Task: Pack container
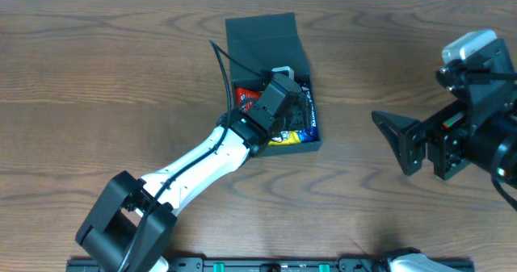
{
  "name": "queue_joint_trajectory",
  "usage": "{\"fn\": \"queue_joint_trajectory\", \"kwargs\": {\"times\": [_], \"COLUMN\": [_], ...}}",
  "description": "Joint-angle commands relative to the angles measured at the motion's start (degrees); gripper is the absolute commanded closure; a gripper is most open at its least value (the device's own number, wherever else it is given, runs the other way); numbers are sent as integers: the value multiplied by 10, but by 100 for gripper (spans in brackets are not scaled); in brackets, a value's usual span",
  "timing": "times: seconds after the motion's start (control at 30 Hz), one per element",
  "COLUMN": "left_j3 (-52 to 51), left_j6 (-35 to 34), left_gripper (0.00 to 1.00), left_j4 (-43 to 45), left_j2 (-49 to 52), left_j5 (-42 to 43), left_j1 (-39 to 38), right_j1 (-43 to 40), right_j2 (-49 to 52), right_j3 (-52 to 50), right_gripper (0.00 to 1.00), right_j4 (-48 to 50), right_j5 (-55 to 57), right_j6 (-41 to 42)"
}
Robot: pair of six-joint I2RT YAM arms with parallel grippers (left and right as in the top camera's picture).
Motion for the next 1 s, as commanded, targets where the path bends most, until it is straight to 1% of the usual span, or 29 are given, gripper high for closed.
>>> {"fn": "queue_joint_trajectory", "kwargs": {"times": [0.0,0.13,0.23,0.33,0.37,0.43,0.5,0.57,0.67,0.73,0.77,0.83,0.9,0.97], "left_j3": [13,13,13,13,13,13,13,13,13,13,13,13,13,13], "left_j6": [19,30,61,101,113,142,162,181,184,184,184,184,184,182], "left_gripper": [33,33,33,22,22,28,28,28,28,28,28,28,29,35], "left_j4": [1,-10,-21,-38,-44,-56,-63,-71,-89,-103,-111,-112,-110,-108], "left_j2": [4,-14,-45,-86,-99,-132,-153,-172,-192,-196,-195,-194,-194,-193], "left_j5": [0,3,4,2,2,2,2,2,3,4,8,19,21,21], "left_j1": [1,19,42,71,82,115,145,179,235,278,308,329,345,347], "right_j1": [-6,-6,-6,-6,-6,-6,-6,-6,-6,-6,-6,-7,-17,-35], "right_j2": [-3,-3,-2,-1,-1,-1,1,5,11,18,24,30,42,57], "right_j3": [1,1,-3,-21,-30,-60,-90,-127,-188,-247,-295,-339,-403,-456], "right_gripper": [1,1,1,1,1,1,1,1,1,1,1,1,1,1], "right_j4": [-2,-2,-2,-2,-2,-2,0,4,24,59,94,128,182,229], "right_j5": [2,2,1,1,2,2,2,2,2,2,2,2,16,24], "right_j6": [7,7,7,7,7,7,7,7,21,43,55,59,88,97]}}
